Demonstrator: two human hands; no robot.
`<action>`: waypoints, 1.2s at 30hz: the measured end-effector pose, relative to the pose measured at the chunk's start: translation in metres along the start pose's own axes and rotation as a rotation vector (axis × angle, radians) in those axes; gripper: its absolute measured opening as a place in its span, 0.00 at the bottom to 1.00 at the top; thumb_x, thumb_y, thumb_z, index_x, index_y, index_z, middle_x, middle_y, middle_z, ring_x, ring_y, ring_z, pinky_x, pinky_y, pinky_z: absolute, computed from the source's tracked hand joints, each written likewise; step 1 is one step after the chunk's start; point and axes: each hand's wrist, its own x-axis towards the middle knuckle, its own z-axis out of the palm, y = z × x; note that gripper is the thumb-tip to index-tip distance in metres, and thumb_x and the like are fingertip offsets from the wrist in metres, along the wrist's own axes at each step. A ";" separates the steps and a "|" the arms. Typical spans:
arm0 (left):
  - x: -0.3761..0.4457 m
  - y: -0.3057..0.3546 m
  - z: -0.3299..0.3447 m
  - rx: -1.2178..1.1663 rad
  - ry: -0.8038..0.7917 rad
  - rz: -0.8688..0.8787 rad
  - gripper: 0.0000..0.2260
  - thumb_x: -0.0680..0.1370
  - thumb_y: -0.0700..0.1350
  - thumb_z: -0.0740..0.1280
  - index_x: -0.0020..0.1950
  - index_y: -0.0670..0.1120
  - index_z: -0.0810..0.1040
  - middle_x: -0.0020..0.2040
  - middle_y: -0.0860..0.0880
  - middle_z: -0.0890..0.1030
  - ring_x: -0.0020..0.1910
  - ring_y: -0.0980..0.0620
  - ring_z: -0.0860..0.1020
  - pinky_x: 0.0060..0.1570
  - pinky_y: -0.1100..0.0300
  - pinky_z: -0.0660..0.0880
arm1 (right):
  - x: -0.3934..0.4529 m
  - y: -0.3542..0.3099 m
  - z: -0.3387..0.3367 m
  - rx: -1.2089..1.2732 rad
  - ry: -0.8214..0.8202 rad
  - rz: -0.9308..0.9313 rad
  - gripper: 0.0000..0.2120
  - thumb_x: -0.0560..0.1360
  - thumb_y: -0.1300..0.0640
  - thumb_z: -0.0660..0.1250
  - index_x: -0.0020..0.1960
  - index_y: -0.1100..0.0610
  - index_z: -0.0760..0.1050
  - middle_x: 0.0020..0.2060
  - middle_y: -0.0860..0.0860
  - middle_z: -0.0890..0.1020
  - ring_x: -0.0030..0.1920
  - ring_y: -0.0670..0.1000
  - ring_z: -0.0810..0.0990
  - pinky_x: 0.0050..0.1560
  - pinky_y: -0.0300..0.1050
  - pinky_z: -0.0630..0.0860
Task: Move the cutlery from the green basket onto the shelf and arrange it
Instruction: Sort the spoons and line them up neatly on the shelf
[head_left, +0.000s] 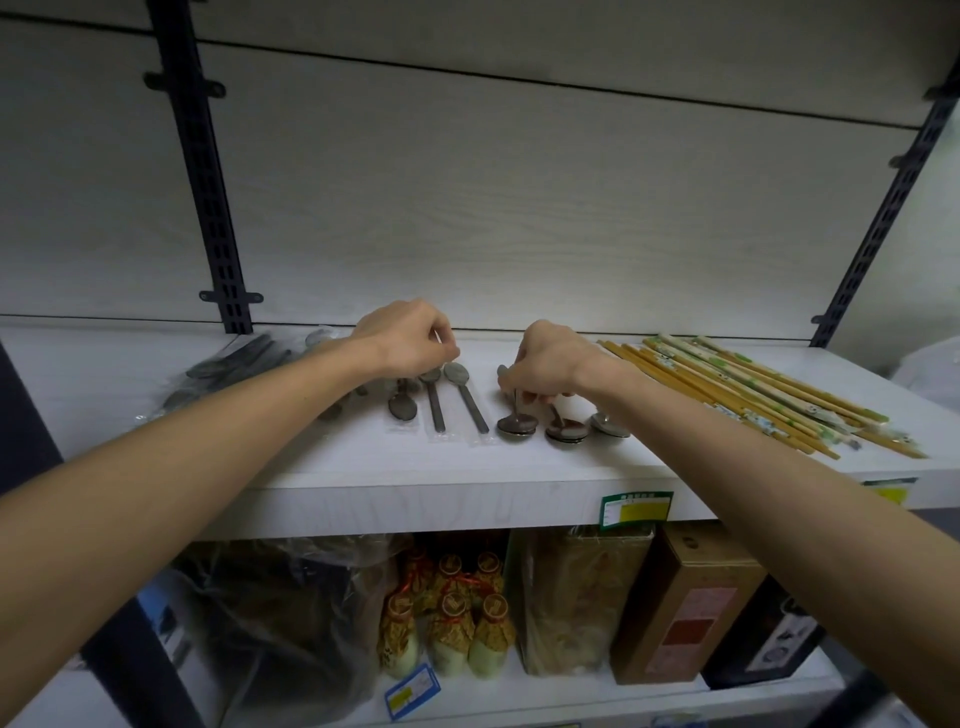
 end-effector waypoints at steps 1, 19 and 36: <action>-0.001 -0.001 -0.003 0.015 0.019 -0.008 0.06 0.77 0.52 0.68 0.48 0.54 0.84 0.43 0.56 0.84 0.47 0.51 0.81 0.47 0.54 0.78 | 0.001 -0.002 -0.001 -0.004 0.047 -0.008 0.08 0.72 0.53 0.69 0.43 0.58 0.80 0.35 0.51 0.85 0.37 0.52 0.83 0.38 0.43 0.77; -0.041 -0.069 -0.023 0.161 -0.115 -0.060 0.18 0.80 0.57 0.66 0.68 0.52 0.76 0.65 0.51 0.79 0.61 0.47 0.76 0.60 0.48 0.75 | 0.029 -0.055 0.033 -0.079 0.058 -0.135 0.16 0.74 0.45 0.70 0.54 0.56 0.76 0.49 0.53 0.81 0.51 0.57 0.79 0.47 0.46 0.74; -0.034 -0.107 -0.026 0.141 -0.058 -0.250 0.24 0.80 0.62 0.63 0.71 0.50 0.73 0.67 0.48 0.77 0.63 0.45 0.75 0.59 0.50 0.74 | 0.068 -0.099 0.055 0.084 -0.038 -0.154 0.16 0.72 0.43 0.73 0.41 0.56 0.77 0.35 0.51 0.80 0.40 0.54 0.80 0.40 0.43 0.74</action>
